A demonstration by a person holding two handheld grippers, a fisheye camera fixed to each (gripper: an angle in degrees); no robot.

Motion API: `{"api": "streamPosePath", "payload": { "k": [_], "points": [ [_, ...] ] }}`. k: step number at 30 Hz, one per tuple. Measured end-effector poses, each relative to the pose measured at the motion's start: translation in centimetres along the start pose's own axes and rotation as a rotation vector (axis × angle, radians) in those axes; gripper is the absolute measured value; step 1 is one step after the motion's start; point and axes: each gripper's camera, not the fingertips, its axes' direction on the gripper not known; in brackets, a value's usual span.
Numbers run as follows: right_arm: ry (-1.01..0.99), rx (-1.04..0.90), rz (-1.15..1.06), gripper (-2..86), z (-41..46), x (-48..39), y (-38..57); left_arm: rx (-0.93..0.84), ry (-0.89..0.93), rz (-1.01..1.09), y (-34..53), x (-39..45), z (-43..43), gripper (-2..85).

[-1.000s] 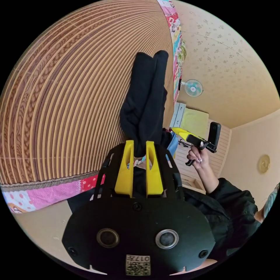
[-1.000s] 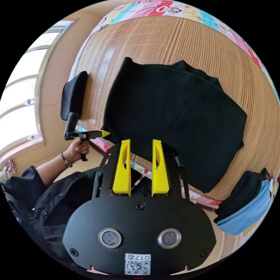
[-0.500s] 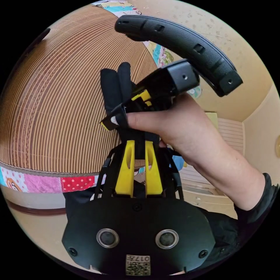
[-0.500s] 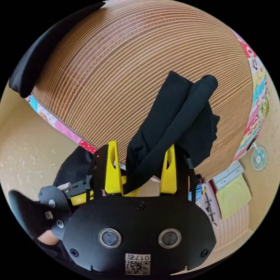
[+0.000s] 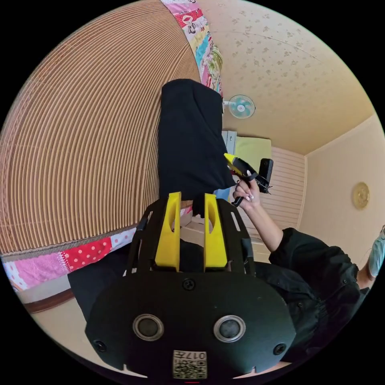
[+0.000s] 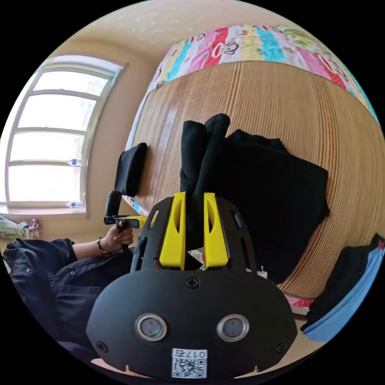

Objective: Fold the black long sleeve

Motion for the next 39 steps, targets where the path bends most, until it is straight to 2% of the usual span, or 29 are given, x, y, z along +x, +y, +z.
{"api": "streamPosePath", "payload": {
  "k": [4, 9, 12, 17, 21, 24, 29, 32, 34, 39],
  "points": [
    [0.083, 0.124, 0.215, 2.3, -7.8, 9.4, 8.6, -0.128, -0.102, 0.062, -1.5, 1.4, 5.0, 9.8],
    [-0.125, 0.158, 0.331, 6.0, -10.5, 14.9, 14.8, -0.161, -0.264, 0.072, -3.4, 1.9, 9.9, 11.4],
    [-0.282, 0.126, 0.341, 11.3, -10.3, 15.4, 15.1, -0.135, -0.318, 0.037, -4.5, 1.7, 12.3, 11.5],
    [-0.351, 0.057, 0.302, 14.5, -10.3, 14.9, 13.3, -0.158, -0.338, 0.031, -4.6, 2.2, 15.8, 11.2],
    [-0.495, 0.002, 0.280, 20.2, -10.0, 15.9, 10.2, -0.137, -0.347, -0.003, -2.5, 2.1, 16.5, 11.2],
    [-0.517, -0.073, 0.275, 23.3, -9.4, 16.3, 7.7, -0.084, -0.361, -0.032, -0.2, 1.9, 15.7, 11.0],
    [-0.534, -0.246, 0.225, 23.4, -8.2, 14.1, 5.4, 0.168, -0.341, -0.188, 5.3, 0.2, 11.5, 10.9],
    [-0.503, -0.274, 0.184, 17.8, -9.2, 11.3, 5.4, 0.334, -0.283, -0.303, 8.9, -0.9, 10.2, 10.6],
    [-0.371, -0.247, 0.162, 10.3, -10.9, 9.0, 5.9, 0.395, -0.265, -0.344, 10.4, -1.1, 10.1, 10.5],
    [-0.281, -0.215, 0.029, 7.3, -15.5, 3.8, 6.4, 0.440, -0.265, -0.383, 11.1, -0.9, 10.9, 10.1]
  ]
}}
